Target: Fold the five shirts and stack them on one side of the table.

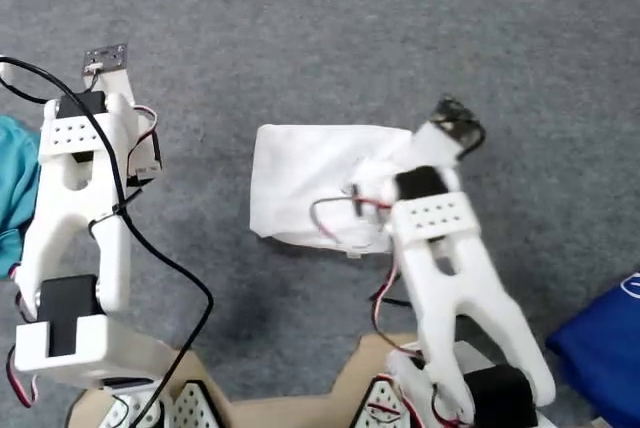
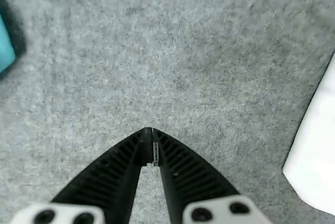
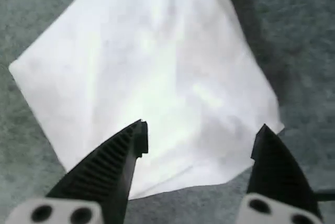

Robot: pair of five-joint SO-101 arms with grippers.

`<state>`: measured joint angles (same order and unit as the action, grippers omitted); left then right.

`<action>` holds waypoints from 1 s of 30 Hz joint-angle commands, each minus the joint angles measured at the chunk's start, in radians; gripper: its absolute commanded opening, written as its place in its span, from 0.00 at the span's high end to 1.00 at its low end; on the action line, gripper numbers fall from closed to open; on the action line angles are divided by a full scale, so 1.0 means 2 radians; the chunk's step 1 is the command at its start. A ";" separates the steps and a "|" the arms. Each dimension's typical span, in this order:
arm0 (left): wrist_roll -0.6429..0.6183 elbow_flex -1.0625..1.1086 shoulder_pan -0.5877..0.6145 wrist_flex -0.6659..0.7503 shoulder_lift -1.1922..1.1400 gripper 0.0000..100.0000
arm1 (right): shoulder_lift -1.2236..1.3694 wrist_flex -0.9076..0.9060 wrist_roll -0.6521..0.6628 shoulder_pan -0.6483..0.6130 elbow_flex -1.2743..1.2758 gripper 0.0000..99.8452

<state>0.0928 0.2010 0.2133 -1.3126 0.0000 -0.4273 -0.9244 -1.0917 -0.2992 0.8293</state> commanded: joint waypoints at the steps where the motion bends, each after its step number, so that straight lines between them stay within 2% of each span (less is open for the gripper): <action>1: 0.001 0.000 0.005 -0.003 0.009 0.98 | -0.016 0.064 -0.055 -0.020 0.028 0.67; 5: -0.001 -0.003 0.002 -0.015 0.009 0.98 | -0.016 0.114 -0.094 -0.016 0.059 0.67; 11: -0.001 -0.004 0.003 -0.016 0.009 0.98 | -0.016 0.120 -0.100 0.008 0.072 0.67; 18: 0.000 -0.004 0.001 -0.014 0.004 0.98 | -0.012 0.173 -0.097 0.010 0.103 0.67; 23: 0.002 -0.004 0.004 -0.013 0.005 0.98 | -0.013 0.114 -0.096 0.026 0.060 0.67; 30: 0.003 -0.004 0.006 -0.012 0.008 0.98 | -0.040 -0.065 -0.100 0.060 -0.092 0.67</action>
<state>0.0928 0.2041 0.2133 -1.3387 0.0000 -0.4503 -0.9106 -1.2804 -0.1964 0.7864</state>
